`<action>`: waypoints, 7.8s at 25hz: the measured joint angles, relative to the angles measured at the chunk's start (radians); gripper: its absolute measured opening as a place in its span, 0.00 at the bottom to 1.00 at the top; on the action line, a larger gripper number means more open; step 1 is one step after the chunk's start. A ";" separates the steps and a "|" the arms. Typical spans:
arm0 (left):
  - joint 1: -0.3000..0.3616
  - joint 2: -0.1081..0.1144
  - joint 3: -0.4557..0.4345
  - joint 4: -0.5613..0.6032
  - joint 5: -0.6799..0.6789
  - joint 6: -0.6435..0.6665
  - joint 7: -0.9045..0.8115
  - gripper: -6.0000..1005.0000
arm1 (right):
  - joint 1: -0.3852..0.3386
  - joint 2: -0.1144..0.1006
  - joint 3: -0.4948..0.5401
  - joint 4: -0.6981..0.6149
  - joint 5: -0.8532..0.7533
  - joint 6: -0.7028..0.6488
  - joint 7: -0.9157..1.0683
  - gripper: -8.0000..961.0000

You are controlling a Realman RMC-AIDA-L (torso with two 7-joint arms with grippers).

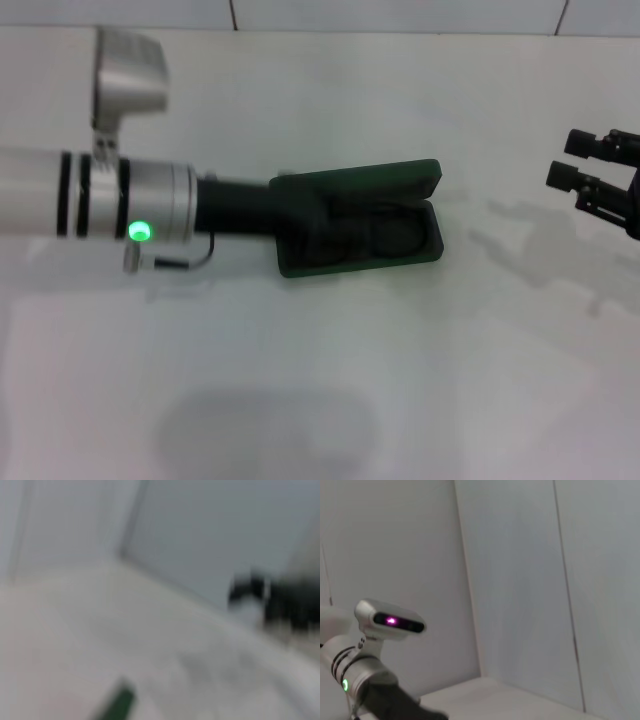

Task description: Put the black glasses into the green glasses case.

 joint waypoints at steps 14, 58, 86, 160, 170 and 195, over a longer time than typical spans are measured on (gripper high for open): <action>-0.172 -0.004 -0.083 -0.005 0.198 -0.403 -0.181 0.62 | -0.011 -0.003 0.011 0.088 0.082 -0.005 -0.077 0.48; -0.011 0.016 0.063 0.020 -0.072 -0.111 0.091 0.62 | -0.001 -0.004 -0.012 0.084 0.064 -0.004 -0.079 0.48; -0.034 -0.005 0.108 0.146 0.250 -0.042 -0.286 0.69 | 0.012 -0.006 -0.026 0.081 0.058 -0.005 -0.079 0.48; -0.201 -0.006 0.069 0.002 0.256 -0.372 -0.054 0.38 | -0.009 -0.006 -0.026 0.092 0.059 -0.022 -0.130 0.48; -0.143 -0.016 0.233 0.019 0.235 -0.403 0.007 0.38 | -0.011 -0.006 -0.026 0.092 0.057 -0.018 -0.130 0.49; 0.274 0.023 0.084 -0.022 -0.318 0.276 0.582 0.80 | 0.127 0.003 -0.205 0.244 0.058 -0.064 -0.252 0.74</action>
